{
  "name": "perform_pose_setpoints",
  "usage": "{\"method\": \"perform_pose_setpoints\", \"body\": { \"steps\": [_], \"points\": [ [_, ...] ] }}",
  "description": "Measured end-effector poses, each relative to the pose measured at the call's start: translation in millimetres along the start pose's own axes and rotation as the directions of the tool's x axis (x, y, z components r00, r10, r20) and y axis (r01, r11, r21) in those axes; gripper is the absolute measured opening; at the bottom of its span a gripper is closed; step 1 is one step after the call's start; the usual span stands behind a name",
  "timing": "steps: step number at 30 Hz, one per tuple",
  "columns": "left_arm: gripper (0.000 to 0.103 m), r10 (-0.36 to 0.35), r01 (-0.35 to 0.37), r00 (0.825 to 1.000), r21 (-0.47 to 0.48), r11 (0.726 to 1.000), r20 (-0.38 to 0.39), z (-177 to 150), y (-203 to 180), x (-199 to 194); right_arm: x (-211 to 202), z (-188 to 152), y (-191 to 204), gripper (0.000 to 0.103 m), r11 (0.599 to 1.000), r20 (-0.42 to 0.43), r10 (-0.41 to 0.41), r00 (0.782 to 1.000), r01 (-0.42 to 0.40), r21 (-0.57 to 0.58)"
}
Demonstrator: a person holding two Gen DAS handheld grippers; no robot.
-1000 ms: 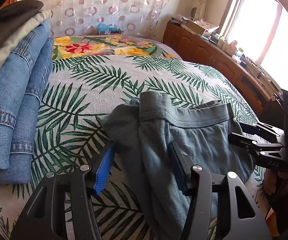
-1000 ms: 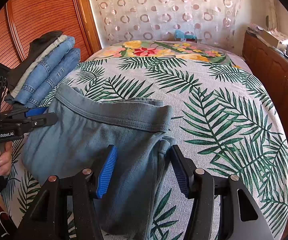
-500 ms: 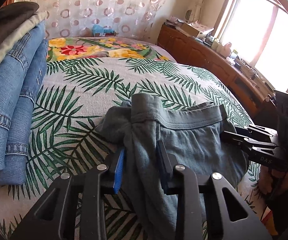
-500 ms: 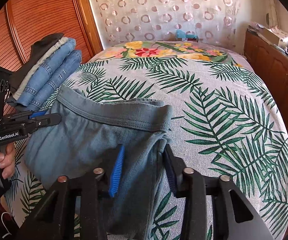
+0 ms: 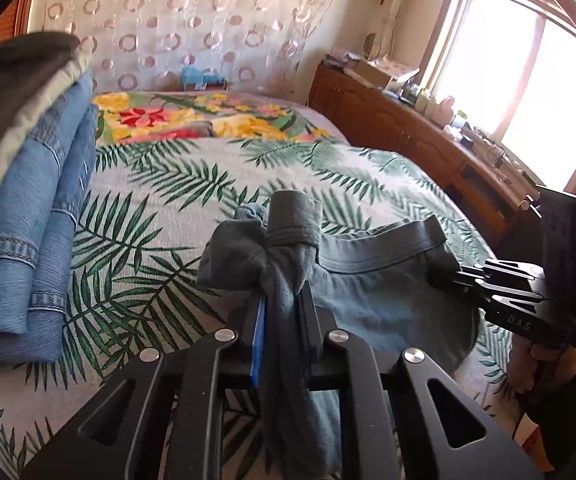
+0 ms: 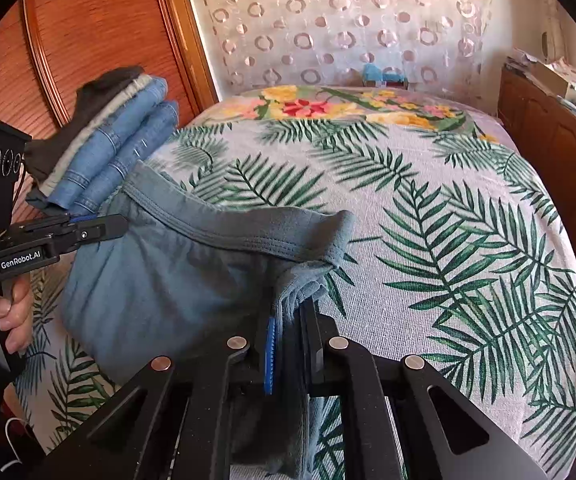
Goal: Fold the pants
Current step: 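Grasp the shorts' waistband edge with the left tool while the right tool grasps beside it, then lift the folded shorts with both tools and carry them toward the clothes stack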
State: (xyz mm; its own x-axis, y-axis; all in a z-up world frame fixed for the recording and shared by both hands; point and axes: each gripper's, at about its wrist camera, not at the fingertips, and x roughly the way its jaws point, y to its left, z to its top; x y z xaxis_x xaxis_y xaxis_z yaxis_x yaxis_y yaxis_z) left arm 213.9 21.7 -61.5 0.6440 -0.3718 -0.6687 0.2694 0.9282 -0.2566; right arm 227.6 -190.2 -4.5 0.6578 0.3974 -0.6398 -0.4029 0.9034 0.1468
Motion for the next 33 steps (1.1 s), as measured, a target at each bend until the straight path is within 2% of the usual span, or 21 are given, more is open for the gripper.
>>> {"method": "perform_pose_setpoints", "body": {
  "steps": [8,20,27,33],
  "points": [
    [0.014,-0.011,0.011,0.997,0.006,1.0,0.074,4,-13,-28,-30,-3,5,0.009,1.0,0.078,0.005,0.997,-0.005,-0.012],
    [0.014,-0.013,0.005,0.982,0.046,0.999,0.187,21,-27,-71,-75,4,14,0.009,0.999,0.173,0.019,0.985,-0.01,-0.05],
    [0.014,0.0,-0.011,0.973,0.05,0.999,0.23,27,-25,-84,-88,14,23,0.009,0.996,0.208,0.024,0.978,-0.004,-0.094],
    [0.014,0.039,-0.051,0.968,0.044,0.998,0.247,31,-13,-94,-87,30,33,0.009,0.989,0.225,0.046,0.973,-0.012,-0.149]
  ]
}}
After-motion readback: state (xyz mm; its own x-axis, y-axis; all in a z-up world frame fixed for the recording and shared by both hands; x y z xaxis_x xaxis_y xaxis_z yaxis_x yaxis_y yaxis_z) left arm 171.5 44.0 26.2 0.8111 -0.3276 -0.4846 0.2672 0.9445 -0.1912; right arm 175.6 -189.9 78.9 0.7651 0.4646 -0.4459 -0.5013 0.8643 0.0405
